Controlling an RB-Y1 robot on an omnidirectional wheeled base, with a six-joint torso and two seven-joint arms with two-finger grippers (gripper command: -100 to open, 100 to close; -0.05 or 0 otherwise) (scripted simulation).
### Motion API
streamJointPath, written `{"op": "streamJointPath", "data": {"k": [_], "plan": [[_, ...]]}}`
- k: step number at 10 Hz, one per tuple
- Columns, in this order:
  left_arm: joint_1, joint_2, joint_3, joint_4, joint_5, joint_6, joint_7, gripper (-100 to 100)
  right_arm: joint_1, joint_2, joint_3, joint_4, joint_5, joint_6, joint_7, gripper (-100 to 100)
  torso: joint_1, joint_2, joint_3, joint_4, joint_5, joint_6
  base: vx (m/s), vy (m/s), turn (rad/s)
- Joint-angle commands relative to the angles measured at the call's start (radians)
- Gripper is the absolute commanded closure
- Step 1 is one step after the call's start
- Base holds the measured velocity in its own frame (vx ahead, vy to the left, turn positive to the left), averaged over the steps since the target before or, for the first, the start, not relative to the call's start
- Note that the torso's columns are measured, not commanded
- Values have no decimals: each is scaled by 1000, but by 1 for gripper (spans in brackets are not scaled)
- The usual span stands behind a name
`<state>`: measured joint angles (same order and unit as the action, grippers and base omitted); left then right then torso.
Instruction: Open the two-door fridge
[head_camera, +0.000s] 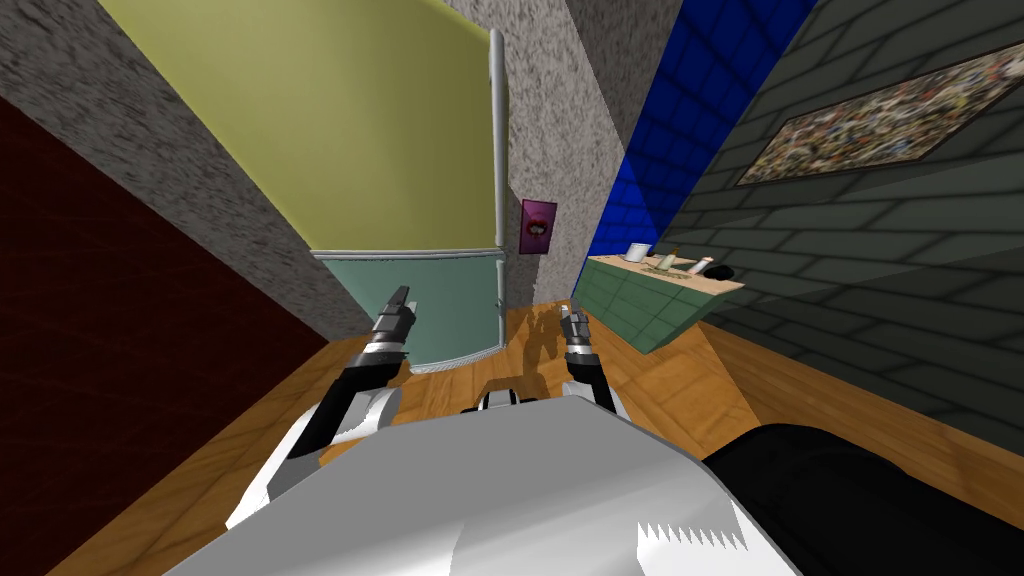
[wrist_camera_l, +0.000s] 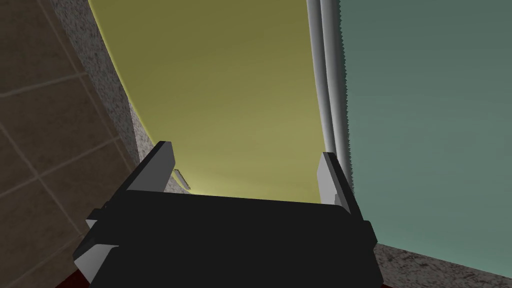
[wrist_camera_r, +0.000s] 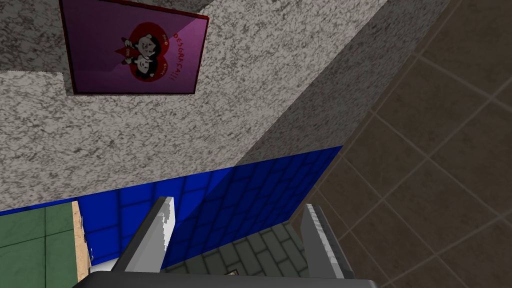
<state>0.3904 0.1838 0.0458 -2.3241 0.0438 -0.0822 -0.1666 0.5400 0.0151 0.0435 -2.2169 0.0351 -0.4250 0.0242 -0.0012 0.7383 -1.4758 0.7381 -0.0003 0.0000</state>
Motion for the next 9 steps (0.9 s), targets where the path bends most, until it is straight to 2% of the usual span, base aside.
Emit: {"op": "streamJointPath", "data": {"k": [1,3,4,6,7,9], "plan": [[-13,3,-1,-16,-6,60,-7,-100,0,0,0,0,0,0,0,0,-1,-1,0,0,0,0,68,-51,-14],[-27,9,-5,-33,-16,124,-18,-100,0,0,0,0,0,0,0,0,2,0,0,0,1,0,77,-63,-37],[-27,9,-5,-33,-16,132,-18,-100,0,0,0,0,0,0,0,0,1,-1,-1,0,0,0,74,-57,-13],[-42,20,-8,-48,-25,195,-29,-100,0,0,0,0,0,0,0,0,2,-1,0,0,0,0,92,-60,-34],[-42,20,-8,-48,-25,204,-29,-100,0,0,0,0,0,0,0,0,1,-1,-1,0,0,0,62,-49,-20],[-56,32,-12,-58,-35,269,-40,-100,0,0,0,0,0,0,0,0,1,1,1,0,0,0,81,-61,-44]]}}
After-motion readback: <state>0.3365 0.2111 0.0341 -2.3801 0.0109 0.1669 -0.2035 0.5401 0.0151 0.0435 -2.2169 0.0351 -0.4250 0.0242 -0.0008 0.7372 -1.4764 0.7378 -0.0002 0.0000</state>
